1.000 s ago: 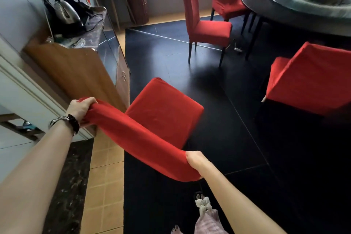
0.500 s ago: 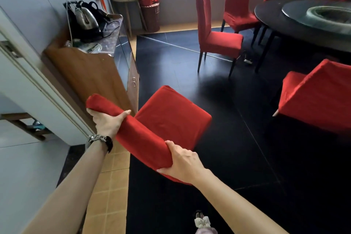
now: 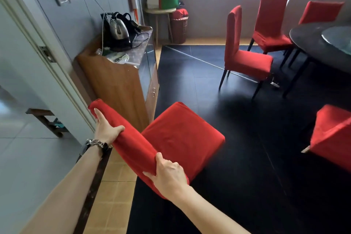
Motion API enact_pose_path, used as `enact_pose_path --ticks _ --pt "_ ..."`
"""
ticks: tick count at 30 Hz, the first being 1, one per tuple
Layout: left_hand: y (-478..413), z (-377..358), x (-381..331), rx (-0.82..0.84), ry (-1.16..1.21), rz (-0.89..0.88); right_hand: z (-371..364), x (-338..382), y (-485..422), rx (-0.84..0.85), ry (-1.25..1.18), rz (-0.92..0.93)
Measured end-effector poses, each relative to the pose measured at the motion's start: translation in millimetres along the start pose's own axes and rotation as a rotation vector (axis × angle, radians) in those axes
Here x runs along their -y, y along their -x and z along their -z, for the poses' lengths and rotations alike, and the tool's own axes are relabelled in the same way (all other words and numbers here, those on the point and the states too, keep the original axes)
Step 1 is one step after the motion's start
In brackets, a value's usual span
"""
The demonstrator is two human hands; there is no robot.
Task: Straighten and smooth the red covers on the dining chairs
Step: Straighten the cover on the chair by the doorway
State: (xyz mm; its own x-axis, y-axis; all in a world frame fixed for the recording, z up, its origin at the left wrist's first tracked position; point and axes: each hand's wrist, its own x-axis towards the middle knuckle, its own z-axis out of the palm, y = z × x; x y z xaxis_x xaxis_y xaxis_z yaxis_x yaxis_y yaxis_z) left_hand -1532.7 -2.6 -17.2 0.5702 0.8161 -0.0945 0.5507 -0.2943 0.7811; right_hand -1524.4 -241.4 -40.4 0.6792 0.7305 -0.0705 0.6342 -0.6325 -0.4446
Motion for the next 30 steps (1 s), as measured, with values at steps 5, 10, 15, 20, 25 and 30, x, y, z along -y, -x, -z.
enact_pose_path --ticks 5,10,15,20,25,30 --pt "-38 8 12 -0.028 0.016 0.002 -9 21 -35 -0.005 0.042 -0.018" --pt "-71 22 20 0.034 0.011 0.008 -8 39 -65 -0.012 0.089 -0.025" --pt "-89 39 20 0.125 -0.012 -0.027 -9 58 -81 -0.037 0.157 -0.064" --pt "-97 49 19 0.197 -0.049 -0.049 -14 70 -88 -0.111 0.225 -0.089" --pt "-111 64 25 0.278 -0.041 -0.069 -17 79 -101 -0.139 0.263 -0.113" --pt "-123 71 22 0.274 -0.101 -0.114 -21 88 -115 -0.166 0.28 -0.1"
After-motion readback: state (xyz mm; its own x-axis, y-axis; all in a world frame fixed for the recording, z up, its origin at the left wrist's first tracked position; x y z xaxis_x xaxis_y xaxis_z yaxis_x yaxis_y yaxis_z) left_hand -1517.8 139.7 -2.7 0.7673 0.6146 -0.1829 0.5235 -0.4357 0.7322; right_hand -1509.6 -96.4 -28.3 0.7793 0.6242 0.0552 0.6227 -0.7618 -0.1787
